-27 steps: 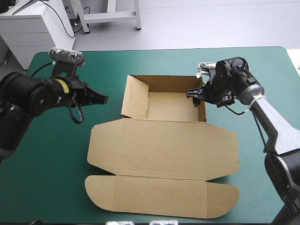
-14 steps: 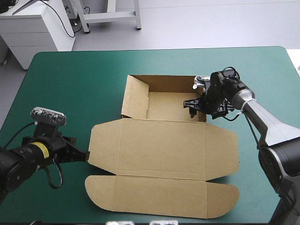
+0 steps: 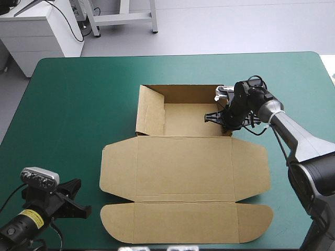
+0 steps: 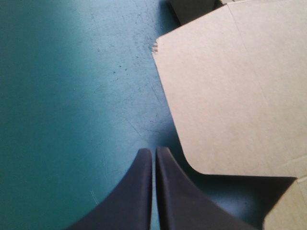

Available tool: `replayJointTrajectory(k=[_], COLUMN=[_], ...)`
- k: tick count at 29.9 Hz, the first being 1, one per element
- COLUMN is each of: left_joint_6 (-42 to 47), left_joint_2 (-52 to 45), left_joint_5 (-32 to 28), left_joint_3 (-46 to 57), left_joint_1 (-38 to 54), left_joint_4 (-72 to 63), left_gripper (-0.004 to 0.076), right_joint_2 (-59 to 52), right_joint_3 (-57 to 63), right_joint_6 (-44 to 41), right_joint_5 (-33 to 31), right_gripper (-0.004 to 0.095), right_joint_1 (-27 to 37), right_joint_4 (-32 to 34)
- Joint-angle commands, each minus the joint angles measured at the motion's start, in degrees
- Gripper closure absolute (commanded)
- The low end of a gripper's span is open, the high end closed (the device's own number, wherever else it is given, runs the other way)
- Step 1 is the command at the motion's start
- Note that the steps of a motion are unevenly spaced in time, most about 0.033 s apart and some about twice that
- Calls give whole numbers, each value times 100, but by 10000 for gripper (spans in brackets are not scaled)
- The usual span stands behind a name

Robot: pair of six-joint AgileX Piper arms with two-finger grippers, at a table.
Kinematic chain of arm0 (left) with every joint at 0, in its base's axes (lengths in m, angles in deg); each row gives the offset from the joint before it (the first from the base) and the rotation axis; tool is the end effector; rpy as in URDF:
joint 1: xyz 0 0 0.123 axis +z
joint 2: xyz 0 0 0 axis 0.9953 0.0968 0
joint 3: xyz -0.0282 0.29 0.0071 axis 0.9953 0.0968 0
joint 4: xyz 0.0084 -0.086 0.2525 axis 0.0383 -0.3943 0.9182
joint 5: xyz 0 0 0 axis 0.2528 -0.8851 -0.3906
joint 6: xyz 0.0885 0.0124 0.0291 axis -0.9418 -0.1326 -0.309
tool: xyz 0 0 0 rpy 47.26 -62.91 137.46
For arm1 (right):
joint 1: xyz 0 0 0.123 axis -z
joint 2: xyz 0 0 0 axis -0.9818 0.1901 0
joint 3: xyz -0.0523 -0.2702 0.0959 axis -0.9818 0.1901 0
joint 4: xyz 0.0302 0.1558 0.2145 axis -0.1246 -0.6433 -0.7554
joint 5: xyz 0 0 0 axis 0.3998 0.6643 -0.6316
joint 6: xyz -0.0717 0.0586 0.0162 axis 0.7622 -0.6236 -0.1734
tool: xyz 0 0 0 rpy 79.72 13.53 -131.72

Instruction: Fold the box

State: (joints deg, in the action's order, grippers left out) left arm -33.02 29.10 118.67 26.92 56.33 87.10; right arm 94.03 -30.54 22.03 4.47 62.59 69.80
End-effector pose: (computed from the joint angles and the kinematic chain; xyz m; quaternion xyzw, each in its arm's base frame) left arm 0.0784 -0.0332 0.2888 0.1420 0.8682 -0.1093 0.4627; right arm 0.3852 0.1207 0.2544 -0.0024 0.9896 0.0739 0.1236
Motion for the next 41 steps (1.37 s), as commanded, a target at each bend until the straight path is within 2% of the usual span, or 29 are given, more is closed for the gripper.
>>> replayJointTrajectory(k=[1, 5, 9, 16, 21, 24, 29, 33, 41], left_joint_6=[47, 47, 47, 19, 19, 19, 19, 19, 19], left_joint_2=[-326, -616, -646, -646, -646, -646, -646, -646, -646], left_joint_5=[-442, -545, -546, -737, -684, -625, -615, -615, -578], left_joint_3=[-61, -61, -61, -61, -61, -61, -61, -61, -61], left_joint_1=[-36, -36, -36, -36, -36, -36, -36, -36, -36], left_joint_4=[25, 38, 15, 15, 15, 43, 43, 43, 43], left_gripper=[717, 717, 717, 717, 717, 717, 717, 717, 717], right_joint_2=[-329, -360, -405, -405, -366, -241, 103, 455, 1055], right_joint_3=[-141, -547, -1442, -2887, -2988, -2976, -2976, -2976, -2976], right_joint_6=[72, 272, 435, 898, 1105, 1194, 1209, 1165, 1102], right_joint_5=[158, -219, -646, -1115, -1100, -1075, -749, -539, -295], right_gripper=[926, 926, 928, 928, 928, 928, 928, 928, 926], right_joint_1=[6, 145, 552, 1757, 2790, 3175, 3492, 3503, 3503], right_joint_4=[-60, 112, 149, 289, 289, 289, 444, 873, 1034])
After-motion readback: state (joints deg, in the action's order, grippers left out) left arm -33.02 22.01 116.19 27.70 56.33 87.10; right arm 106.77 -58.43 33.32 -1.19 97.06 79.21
